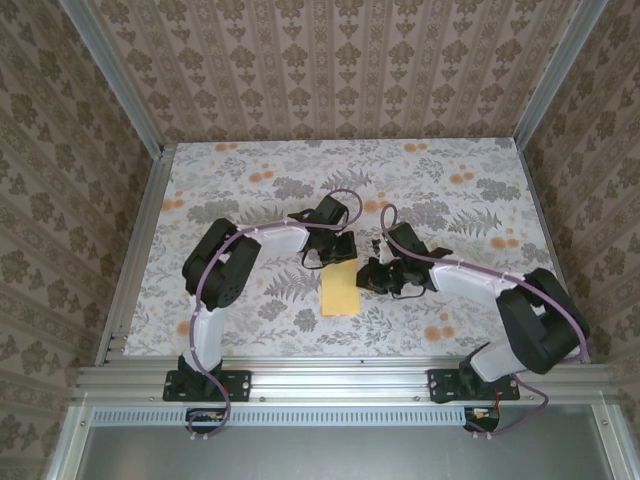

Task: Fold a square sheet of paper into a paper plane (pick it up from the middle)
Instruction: Fold the square sheet of paper in half at the center of the table.

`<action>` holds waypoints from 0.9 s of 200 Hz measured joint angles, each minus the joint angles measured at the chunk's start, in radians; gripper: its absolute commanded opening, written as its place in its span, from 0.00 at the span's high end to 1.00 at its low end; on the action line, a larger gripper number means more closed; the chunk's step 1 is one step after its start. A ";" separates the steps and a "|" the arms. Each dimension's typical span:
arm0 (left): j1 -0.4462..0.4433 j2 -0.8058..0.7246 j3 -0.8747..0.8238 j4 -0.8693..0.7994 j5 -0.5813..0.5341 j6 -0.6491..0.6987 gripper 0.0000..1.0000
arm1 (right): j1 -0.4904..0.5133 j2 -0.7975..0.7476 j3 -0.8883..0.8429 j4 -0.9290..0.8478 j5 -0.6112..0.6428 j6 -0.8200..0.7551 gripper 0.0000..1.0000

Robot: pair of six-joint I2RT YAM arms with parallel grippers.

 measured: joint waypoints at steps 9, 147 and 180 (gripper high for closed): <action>0.000 0.000 0.000 0.000 0.003 0.000 0.93 | -0.006 0.035 0.015 0.019 0.009 0.003 0.88; 0.007 0.003 0.000 0.001 0.023 -0.014 0.93 | -0.021 0.252 0.076 0.157 0.071 0.060 0.88; 0.012 0.004 0.000 0.003 0.029 -0.014 0.94 | -0.016 0.228 0.039 0.162 0.062 0.063 0.87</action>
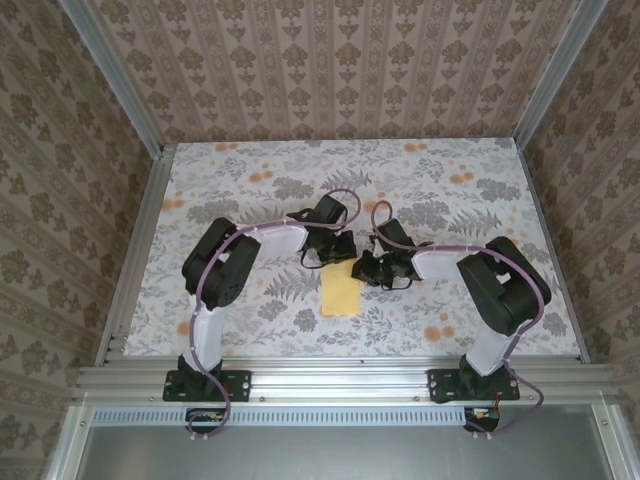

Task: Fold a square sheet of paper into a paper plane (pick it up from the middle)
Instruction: Fold the square sheet of paper in half at the center of the table, then rotate the square sheet of paper at the center of the table.

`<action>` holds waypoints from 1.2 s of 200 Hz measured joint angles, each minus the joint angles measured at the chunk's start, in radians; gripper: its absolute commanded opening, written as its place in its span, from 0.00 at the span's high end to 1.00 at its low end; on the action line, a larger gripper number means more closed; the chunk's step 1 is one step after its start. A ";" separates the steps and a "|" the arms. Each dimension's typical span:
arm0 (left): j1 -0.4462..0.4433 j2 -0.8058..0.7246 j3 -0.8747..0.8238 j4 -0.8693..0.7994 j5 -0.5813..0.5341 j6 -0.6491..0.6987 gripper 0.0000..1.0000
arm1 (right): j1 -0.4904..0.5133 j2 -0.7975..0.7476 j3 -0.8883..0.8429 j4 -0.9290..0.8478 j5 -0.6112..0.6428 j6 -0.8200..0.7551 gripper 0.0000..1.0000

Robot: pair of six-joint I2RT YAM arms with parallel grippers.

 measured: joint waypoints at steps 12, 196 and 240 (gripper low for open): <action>0.000 0.000 0.000 0.000 0.000 0.000 0.94 | 0.011 -0.032 -0.031 -0.018 -0.001 0.000 0.87; 0.001 -0.104 0.052 -0.130 -0.031 0.036 0.52 | 0.151 -0.379 0.008 -0.375 0.216 -0.066 0.70; 0.043 -0.484 -0.148 -0.138 -0.150 0.018 0.32 | 0.217 -0.246 0.092 -0.420 0.310 -0.114 0.74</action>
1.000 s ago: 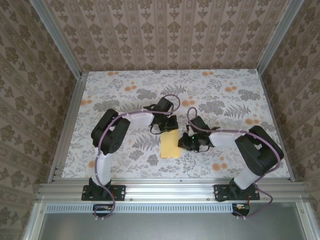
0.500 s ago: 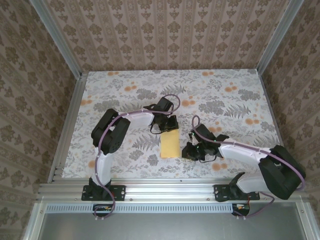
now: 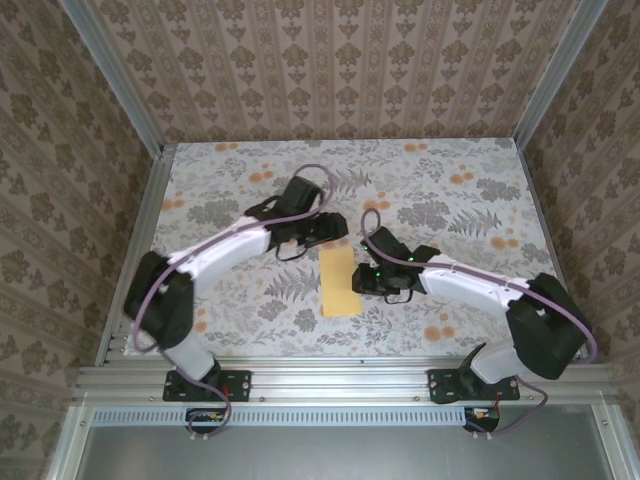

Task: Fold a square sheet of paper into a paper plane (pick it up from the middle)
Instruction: Rotate the square sheet of paper at the center of the table.

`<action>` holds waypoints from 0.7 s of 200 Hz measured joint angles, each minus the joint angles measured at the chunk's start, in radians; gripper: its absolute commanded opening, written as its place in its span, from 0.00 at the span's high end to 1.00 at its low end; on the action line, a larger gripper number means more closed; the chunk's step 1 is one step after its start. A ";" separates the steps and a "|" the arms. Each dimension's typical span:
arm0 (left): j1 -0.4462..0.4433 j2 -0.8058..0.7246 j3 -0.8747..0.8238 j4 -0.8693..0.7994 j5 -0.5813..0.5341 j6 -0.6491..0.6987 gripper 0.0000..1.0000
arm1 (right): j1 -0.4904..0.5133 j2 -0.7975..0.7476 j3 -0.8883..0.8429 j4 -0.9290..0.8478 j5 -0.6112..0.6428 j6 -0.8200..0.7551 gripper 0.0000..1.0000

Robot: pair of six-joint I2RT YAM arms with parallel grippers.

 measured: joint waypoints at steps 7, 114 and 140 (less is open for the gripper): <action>0.013 -0.054 -0.049 -0.003 -0.019 -0.007 0.30 | 0.015 0.026 0.011 -0.001 0.008 -0.003 0.74; 0.180 -0.598 -0.537 -0.223 -0.159 -0.079 0.08 | 0.167 0.228 0.079 0.005 0.035 0.129 0.67; 0.209 -0.633 -0.563 -0.246 -0.158 -0.078 0.06 | 0.204 0.275 0.130 0.035 0.018 0.173 0.63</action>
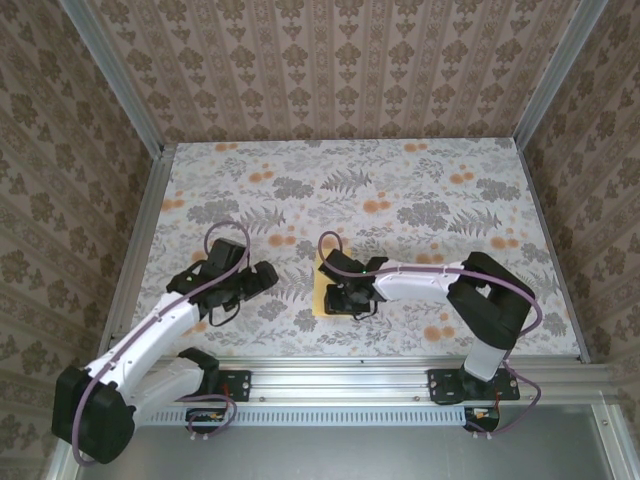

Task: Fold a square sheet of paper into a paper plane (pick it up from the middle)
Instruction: Rotate the square sheet of paper at the center of the table, then fold the triangle a second time at the center of the table.

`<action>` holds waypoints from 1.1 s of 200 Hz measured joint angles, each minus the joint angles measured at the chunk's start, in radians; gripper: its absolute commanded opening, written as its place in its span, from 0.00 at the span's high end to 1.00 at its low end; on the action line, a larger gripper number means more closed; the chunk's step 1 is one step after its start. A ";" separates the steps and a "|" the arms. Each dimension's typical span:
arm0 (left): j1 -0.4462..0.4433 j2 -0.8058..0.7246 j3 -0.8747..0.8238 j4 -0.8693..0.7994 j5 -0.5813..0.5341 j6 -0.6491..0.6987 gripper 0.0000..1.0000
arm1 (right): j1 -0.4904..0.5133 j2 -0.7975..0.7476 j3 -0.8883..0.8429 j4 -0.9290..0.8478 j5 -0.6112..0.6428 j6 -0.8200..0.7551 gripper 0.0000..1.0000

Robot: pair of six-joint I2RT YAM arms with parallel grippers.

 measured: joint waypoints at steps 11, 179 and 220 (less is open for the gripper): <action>0.007 -0.004 -0.004 -0.003 0.005 0.000 0.05 | 0.007 0.018 0.026 0.002 -0.003 0.007 0.62; -0.038 0.052 -0.068 0.187 0.253 0.026 0.19 | -0.192 0.157 0.277 -0.146 0.098 -0.169 0.59; -0.116 0.140 -0.067 0.273 0.286 0.005 0.19 | -0.208 0.196 0.285 -0.154 0.094 -0.187 0.59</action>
